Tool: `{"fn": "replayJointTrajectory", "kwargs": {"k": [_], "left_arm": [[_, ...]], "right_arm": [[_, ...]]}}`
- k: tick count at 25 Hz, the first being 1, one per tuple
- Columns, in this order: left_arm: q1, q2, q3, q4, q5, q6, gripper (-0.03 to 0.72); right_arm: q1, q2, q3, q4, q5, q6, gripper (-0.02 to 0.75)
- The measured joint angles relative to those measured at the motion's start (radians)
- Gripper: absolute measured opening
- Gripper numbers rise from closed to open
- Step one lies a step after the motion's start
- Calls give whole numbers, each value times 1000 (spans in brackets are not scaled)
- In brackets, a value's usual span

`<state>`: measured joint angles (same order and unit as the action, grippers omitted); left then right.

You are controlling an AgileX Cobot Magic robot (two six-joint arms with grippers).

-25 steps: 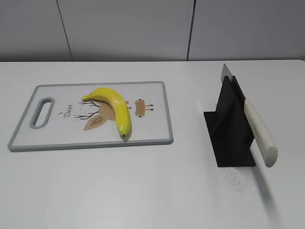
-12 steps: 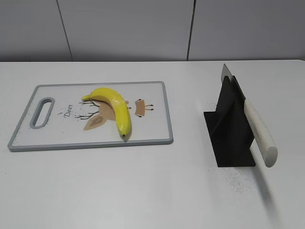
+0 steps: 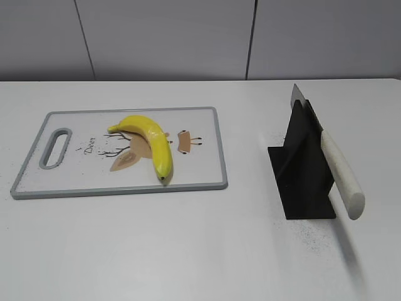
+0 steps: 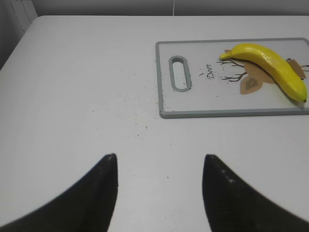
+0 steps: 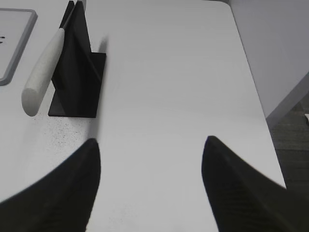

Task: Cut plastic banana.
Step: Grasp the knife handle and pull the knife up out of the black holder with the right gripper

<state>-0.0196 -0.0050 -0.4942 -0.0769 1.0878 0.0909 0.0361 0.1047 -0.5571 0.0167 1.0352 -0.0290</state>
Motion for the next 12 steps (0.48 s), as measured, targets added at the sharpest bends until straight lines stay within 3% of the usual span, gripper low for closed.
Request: {"fn": "replayJointTrajectory", "kwargs": {"k": [7,12], "left_arm": [[0,0,0,0,0,2,544],[0,0,0,0,0,1,544]], "right_arm": [[8,286,-149,51,-3,-1,539],[131,452,-253,60,19,78,539]]}}
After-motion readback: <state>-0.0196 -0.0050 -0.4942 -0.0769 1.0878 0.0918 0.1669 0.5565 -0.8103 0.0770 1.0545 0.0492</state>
